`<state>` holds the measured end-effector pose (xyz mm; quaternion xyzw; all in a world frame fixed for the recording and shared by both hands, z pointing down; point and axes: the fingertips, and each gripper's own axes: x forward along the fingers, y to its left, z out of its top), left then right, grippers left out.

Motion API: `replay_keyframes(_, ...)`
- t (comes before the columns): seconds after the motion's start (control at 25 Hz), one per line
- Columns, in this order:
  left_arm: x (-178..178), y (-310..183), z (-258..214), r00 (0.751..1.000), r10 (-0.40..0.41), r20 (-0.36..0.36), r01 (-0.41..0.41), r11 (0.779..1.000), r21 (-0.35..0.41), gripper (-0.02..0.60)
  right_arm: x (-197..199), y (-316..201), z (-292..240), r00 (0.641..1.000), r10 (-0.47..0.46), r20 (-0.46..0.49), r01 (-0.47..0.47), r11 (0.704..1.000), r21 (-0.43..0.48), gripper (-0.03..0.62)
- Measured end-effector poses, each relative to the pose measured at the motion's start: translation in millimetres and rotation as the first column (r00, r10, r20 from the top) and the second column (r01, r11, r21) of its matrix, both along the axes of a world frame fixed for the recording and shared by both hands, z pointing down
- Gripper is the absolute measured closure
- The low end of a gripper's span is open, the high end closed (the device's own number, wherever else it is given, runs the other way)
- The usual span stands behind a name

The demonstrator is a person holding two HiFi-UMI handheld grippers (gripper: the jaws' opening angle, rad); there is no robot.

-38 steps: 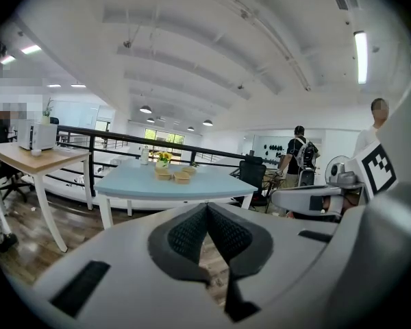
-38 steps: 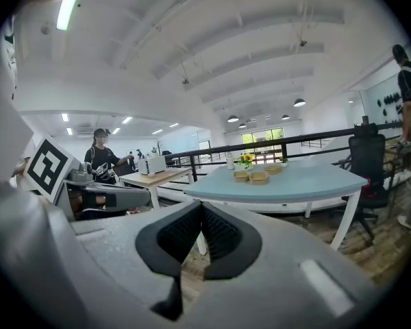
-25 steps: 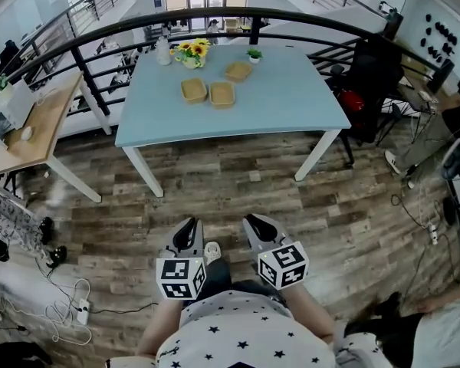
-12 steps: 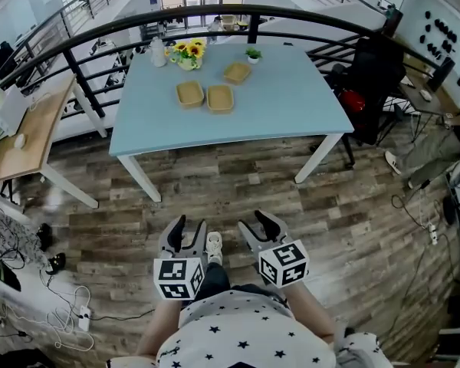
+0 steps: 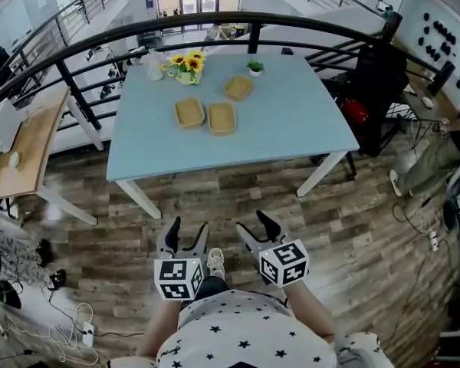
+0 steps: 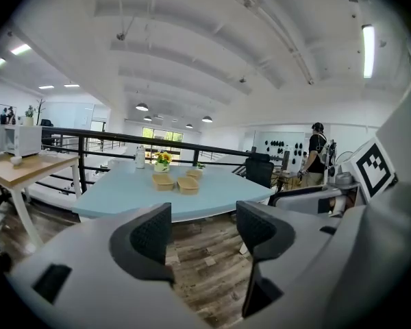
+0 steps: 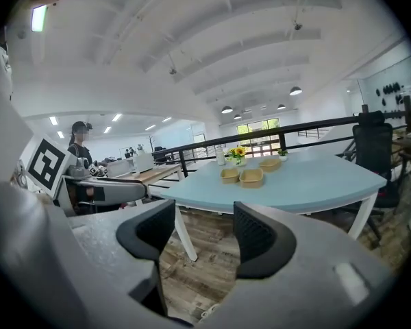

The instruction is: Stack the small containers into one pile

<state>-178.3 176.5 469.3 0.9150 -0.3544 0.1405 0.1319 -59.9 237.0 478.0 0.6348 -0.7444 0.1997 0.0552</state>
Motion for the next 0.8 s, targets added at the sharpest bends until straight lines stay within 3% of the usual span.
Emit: replay_keyframes(0.8,61.5,-175.0,-2.0,1.000,0.010,-0.003,-0.010,1.000,-0.021,0.296,67.6,-168.8,-9.0,0.999,0.040,-0.001,-0.040,0.999,0.008,0.345)
